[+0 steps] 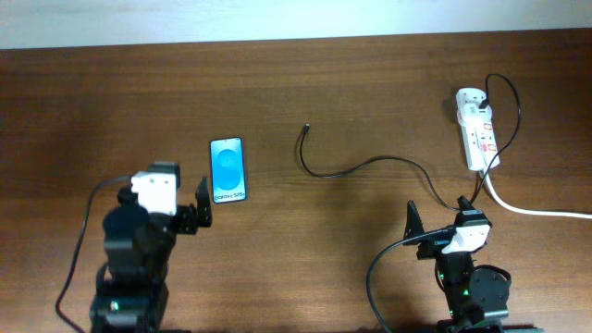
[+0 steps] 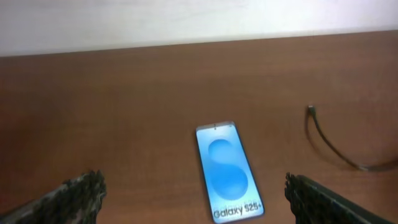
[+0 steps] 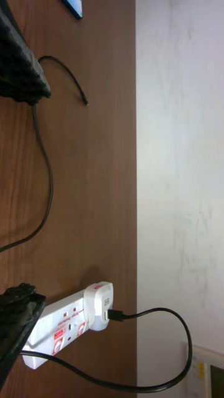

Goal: Plug charger to phone and switch on socket
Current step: 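Move the left gripper forward over the Galaxy phone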

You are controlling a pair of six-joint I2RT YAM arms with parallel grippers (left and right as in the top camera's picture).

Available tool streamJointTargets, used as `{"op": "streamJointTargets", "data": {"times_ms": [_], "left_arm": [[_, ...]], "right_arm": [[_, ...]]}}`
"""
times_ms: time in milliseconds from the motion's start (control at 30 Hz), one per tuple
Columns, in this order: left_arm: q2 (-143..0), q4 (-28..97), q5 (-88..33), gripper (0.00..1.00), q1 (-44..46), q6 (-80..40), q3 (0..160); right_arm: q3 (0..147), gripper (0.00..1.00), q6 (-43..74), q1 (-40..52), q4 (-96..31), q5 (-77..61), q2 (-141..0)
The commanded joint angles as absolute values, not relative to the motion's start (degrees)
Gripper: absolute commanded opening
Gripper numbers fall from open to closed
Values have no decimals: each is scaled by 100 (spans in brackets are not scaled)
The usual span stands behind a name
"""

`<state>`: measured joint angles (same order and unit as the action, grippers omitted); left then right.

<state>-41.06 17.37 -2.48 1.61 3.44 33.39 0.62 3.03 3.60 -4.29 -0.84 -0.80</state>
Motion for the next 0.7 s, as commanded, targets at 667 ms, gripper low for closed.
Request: {"op": "streamJointTargets", "data": {"times_ms": [667], "left_arm": [[-6628,3024,-281,99,784,611,5041]], "right_arm": [[32,98,329,412,-456,-36,-21]]}}
